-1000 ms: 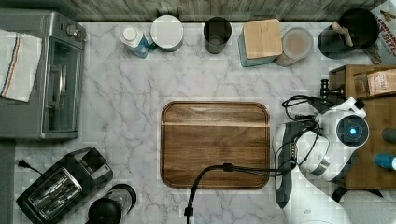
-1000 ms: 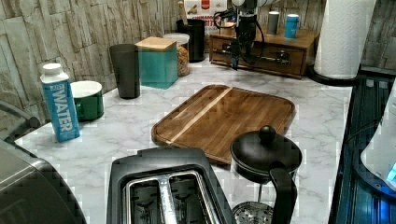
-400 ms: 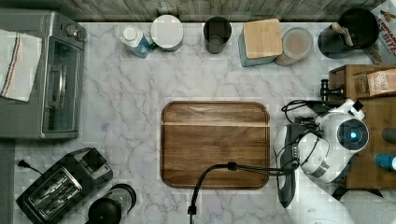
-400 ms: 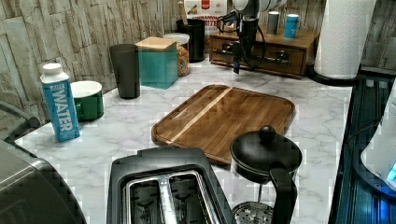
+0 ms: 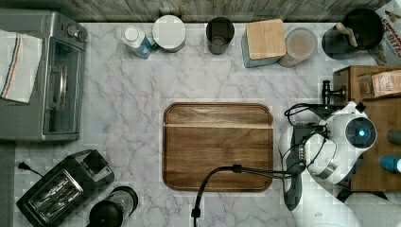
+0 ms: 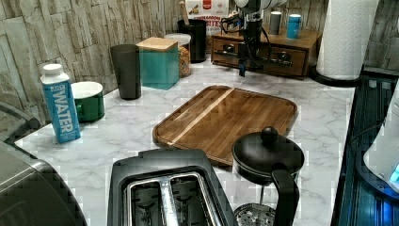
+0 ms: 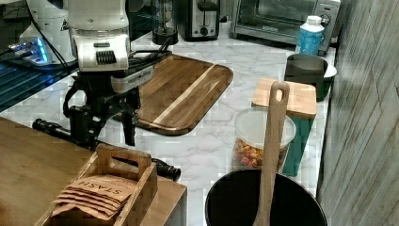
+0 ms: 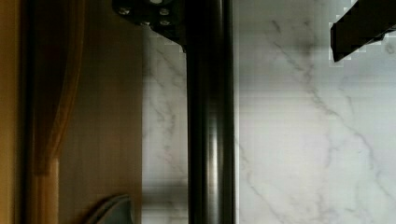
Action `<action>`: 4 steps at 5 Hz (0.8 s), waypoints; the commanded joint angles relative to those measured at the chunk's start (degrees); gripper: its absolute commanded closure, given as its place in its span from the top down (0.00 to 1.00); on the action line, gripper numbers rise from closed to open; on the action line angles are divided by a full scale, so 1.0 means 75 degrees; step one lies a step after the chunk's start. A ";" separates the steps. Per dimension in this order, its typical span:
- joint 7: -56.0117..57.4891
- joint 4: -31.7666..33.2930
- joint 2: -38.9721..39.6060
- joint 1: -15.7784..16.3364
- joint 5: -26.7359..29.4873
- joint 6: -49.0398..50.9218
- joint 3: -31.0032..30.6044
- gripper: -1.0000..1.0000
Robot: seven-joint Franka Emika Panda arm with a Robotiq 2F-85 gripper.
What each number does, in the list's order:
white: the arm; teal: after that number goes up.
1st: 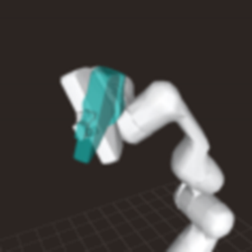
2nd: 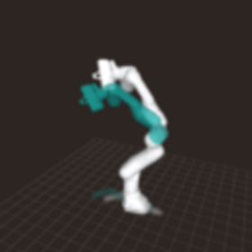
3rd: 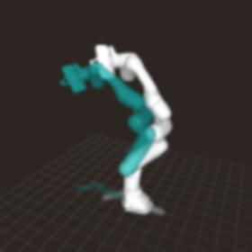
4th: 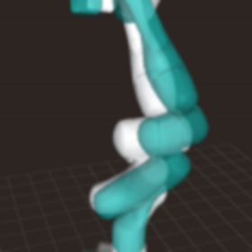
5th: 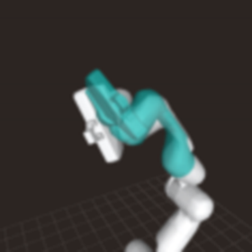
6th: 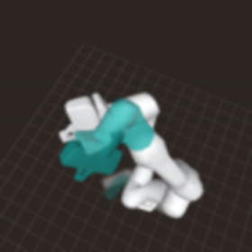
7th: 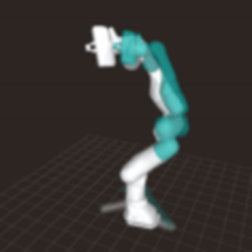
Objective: Open the drawer.
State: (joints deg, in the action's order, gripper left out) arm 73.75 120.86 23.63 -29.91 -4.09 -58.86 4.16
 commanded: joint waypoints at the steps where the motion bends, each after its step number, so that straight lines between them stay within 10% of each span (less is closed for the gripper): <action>1: 0.0478 0.0900 -0.0995 0.0436 0.1123 0.0878 -0.1478 1.00; 4: -0.1613 0.2543 -0.2121 0.1557 0.1473 0.0200 -0.2439 1.00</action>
State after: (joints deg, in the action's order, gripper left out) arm 66.64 134.62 13.09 -26.38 4.14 -59.20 -5.94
